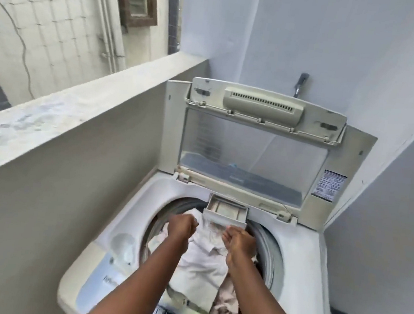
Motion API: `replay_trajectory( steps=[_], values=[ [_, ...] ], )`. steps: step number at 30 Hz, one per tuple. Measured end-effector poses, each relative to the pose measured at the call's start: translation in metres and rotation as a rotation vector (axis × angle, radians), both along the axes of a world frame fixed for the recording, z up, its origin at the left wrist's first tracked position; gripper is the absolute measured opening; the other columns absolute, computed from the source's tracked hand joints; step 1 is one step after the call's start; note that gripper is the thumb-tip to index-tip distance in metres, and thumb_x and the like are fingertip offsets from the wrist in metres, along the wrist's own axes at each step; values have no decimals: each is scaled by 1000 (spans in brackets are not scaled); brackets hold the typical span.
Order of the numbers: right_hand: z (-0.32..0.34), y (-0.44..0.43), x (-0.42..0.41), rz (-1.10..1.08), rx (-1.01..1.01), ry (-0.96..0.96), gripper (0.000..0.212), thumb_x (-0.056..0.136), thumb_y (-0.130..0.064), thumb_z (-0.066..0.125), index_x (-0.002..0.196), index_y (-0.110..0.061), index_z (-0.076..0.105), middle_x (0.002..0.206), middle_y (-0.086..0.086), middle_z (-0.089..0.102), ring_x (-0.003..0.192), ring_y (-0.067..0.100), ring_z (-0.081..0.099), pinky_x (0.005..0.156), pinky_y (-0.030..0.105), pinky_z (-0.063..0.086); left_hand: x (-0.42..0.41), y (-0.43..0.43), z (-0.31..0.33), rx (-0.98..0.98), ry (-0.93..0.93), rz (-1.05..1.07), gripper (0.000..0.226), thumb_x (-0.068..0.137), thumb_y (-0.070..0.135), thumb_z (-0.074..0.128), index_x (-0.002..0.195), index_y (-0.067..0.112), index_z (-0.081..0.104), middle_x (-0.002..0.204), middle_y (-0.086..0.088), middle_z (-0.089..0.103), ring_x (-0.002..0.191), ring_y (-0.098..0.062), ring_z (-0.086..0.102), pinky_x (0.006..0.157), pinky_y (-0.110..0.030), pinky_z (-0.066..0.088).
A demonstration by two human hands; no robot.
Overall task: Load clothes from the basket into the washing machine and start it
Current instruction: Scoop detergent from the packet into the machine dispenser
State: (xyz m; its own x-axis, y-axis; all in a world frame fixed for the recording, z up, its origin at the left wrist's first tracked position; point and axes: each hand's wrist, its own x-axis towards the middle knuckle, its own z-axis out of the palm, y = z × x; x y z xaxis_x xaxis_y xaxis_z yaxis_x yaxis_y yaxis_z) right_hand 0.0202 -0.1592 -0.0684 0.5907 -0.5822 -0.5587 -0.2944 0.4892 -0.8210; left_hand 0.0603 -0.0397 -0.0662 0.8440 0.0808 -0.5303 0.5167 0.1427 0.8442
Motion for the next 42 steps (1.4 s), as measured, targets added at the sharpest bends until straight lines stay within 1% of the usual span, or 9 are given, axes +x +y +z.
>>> replay_trajectory(
  steps=[3,6,11,17,23,30,34,39,42],
  values=[
    [-24,-17,14,-65,67,13,8,87,6,60,91,12,62,63,11,55,53,17,55,52,22,53,21,-19,-35,-118,76,64,32,88,8,58,60,10,44,33,1,41,27,-9,39,45,-15,28],
    [-39,-30,29,-115,143,27,11,87,-1,63,77,4,61,65,8,56,68,22,55,85,40,51,37,-36,-54,-165,96,62,41,98,17,49,60,12,35,28,5,30,23,-5,30,38,-13,24],
    [-59,-42,51,-230,338,-68,27,87,14,54,68,-6,51,43,-3,58,49,12,37,51,26,31,49,-61,-62,-216,112,105,42,100,25,44,60,12,36,37,3,33,29,-6,33,44,-19,28],
    [-72,-35,61,-330,391,-165,32,90,13,47,79,-18,44,58,-4,65,66,14,50,64,30,44,55,-79,-62,-428,139,232,28,102,19,38,80,9,52,81,-6,56,72,-14,54,69,-25,50],
    [-66,-36,78,-361,337,-152,25,90,4,56,75,-15,49,68,-2,63,72,12,54,68,34,47,67,-84,-57,-375,128,216,31,102,20,39,75,10,50,75,-4,53,67,-11,52,57,-19,50],
    [-65,-39,89,-416,389,-206,23,89,7,55,74,-11,55,66,-2,65,76,12,57,88,41,45,81,-90,-56,-400,118,204,30,101,19,40,76,6,50,75,-6,52,67,-13,52,85,-33,47],
    [-69,-40,94,-433,400,-238,28,90,8,53,72,-13,56,45,-12,63,72,10,56,85,39,44,87,-90,-57,-415,114,215,30,101,17,42,75,5,51,74,-7,54,65,-14,53,61,-23,56],
    [-71,-44,98,-431,391,-237,21,88,3,60,75,-13,56,62,-5,65,74,12,57,86,40,46,89,-91,-59,-500,138,225,26,99,16,44,78,4,53,80,-8,57,71,-16,56,89,-37,49],
    [-74,-48,104,-434,391,-211,18,89,3,58,79,-12,55,73,-1,60,69,9,52,86,41,45,93,-93,-58,-510,149,236,25,99,15,46,77,4,52,79,-7,57,69,-14,57,86,-35,52]
  ],
)
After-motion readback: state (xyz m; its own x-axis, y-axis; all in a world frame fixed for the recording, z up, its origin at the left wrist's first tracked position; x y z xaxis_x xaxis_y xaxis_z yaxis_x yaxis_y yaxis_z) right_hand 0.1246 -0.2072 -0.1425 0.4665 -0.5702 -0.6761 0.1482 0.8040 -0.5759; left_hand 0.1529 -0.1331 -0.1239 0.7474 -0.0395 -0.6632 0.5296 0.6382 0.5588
